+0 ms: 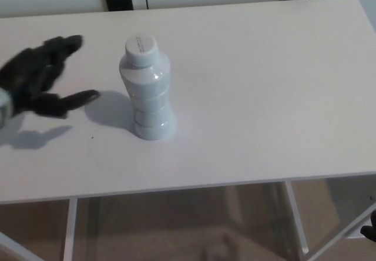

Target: The robot picks up a bottle from a person using its left hand and walk towards the table in frontand put the bottle on the table.

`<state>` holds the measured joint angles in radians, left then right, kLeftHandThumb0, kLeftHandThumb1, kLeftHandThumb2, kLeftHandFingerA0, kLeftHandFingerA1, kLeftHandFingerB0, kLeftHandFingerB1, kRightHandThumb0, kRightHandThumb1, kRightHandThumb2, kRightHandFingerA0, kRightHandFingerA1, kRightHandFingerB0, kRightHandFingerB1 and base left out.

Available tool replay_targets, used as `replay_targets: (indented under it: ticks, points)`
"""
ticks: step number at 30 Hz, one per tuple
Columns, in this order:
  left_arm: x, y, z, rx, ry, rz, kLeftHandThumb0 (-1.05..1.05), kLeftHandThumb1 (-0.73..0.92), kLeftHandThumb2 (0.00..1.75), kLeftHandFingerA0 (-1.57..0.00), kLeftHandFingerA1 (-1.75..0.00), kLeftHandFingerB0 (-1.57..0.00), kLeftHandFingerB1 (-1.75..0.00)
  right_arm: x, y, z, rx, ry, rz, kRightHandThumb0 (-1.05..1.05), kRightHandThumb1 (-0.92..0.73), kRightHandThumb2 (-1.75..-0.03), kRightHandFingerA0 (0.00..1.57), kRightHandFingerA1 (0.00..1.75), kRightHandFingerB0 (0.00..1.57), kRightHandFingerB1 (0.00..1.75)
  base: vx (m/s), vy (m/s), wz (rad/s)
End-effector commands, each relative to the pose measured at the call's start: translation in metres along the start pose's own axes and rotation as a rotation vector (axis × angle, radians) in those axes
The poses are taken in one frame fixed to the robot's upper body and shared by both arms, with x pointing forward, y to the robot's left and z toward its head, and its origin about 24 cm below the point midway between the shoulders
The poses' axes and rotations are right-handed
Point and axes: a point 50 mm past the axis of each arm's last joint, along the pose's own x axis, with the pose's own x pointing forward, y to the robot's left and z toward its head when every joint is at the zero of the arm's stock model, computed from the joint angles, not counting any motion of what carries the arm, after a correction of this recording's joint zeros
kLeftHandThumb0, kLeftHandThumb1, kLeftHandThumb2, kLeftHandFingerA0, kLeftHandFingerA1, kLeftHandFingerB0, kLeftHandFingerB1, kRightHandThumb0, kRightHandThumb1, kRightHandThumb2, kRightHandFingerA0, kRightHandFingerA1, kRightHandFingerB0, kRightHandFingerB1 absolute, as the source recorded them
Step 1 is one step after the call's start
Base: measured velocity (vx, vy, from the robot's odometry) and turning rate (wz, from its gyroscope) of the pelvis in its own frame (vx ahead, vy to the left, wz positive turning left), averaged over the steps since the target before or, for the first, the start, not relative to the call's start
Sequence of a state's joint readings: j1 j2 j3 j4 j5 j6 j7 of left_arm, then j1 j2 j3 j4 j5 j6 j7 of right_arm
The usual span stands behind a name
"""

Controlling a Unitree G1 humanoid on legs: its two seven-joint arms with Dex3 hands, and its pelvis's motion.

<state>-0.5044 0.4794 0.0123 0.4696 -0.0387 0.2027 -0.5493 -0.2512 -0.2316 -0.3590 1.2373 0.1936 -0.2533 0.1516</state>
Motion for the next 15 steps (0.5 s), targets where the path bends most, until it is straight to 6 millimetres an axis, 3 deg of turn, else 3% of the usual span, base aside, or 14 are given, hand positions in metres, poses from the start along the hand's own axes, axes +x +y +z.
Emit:
replay_targets:
  ticks: [1,4,5,6,7,8,9,10,12,13,15]
  points:
    - [-0.051,0.003,-0.02,-0.09,-0.038,-0.173,-0.74,0.4,0.72,0.0,0.0,0.0,0.0,-0.003,-0.011,-0.004,-0.011,0.019,-0.021,-0.36,-0.38,-0.9,0.76,0.89,0.42,0.69,0.0,0.0,0.0]
    - [-0.077,-0.011,-0.028,-0.075,-0.084,-0.204,-0.76,0.41,0.72,0.0,0.0,0.0,0.0,-0.004,-0.012,-0.007,-0.019,0.034,-0.031,-0.39,-0.36,-0.89,0.73,0.87,0.4,0.67,0.0,0.0,0.0]
    - [-0.086,-0.018,-0.028,-0.066,-0.098,-0.206,-0.74,0.4,0.71,0.0,0.0,0.0,0.0,-0.004,-0.012,-0.006,-0.016,0.032,-0.031,-0.4,-0.43,-0.75,0.67,0.84,0.41,0.66,0.0,0.0,0.0]
    - [-0.093,-0.023,-0.027,-0.044,-0.11,-0.202,-0.68,0.51,0.56,0.0,-0.05,0.0,0.0,-0.004,-0.012,-0.006,-0.014,0.031,-0.033,-0.4,-0.43,-0.75,0.65,0.84,0.41,0.67,0.0,0.0,0.0]
    - [-0.102,-0.03,-0.026,-0.018,-0.123,-0.196,-0.68,0.51,0.56,0.0,-0.05,0.0,0.0,-0.004,-0.013,-0.006,-0.011,0.031,-0.034,-0.4,-0.43,-0.75,0.65,0.84,0.41,0.67,0.0,0.0,0.0]
    - [-0.127,-0.049,-0.024,-0.009,-0.18,-0.196,-0.62,0.38,0.75,-0.01,-0.31,0.0,-0.09,-0.004,-0.014,-0.006,-0.008,0.033,-0.036,-0.38,-0.45,-0.74,0.65,0.86,0.39,0.65,0.0,0.0,0.0]
    - [-0.136,-0.054,-0.024,-0.012,-0.194,-0.196,-0.56,0.37,0.71,-0.05,-0.43,-0.06,-0.2,-0.004,-0.013,-0.006,-0.009,0.035,-0.035,-0.38,-0.46,-0.75,0.66,0.86,0.38,0.64,0.0,0.0,0.0]
    - [-0.153,-0.063,-0.026,-0.027,-0.219,-0.204,-0.46,0.49,0.55,-0.23,-0.38,-0.17,-0.28,-0.004,-0.013,-0.008,-0.011,0.039,-0.034,-0.38,-0.42,-0.89,0.69,0.85,0.38,0.66,0.0,0.0,0.0]
    - [-0.175,-0.075,-0.029,-0.07,-0.246,-0.236,-0.41,0.5,0.55,-0.31,-0.38,-0.26,-0.31,-0.006,-0.014,-0.011,-0.01,0.045,-0.038,-0.37,-0.42,-0.89,0.7,0.86,0.38,0.66,0.0,0.0,0.0]
    - [-0.191,-0.083,-0.033,-0.129,-0.256,-0.279,-0.37,0.5,0.55,-0.5,-0.44,-0.45,-0.38,-0.006,-0.015,-0.012,-0.011,0.047,-0.042,-0.38,-0.41,-0.88,0.71,0.86,0.39,0.67,0.0,0.0,0.0]
    - [-0.222,-0.099,-0.039,-0.238,-0.247,-0.345,-0.36,0.5,0.55,-0.56,-0.46,-0.48,-0.41,-0.008,-0.018,-0.014,-0.027,0.055,-0.05,-0.37,-0.4,-0.88,0.72,0.85,0.4,0.67,0.0,0.0,0.0]
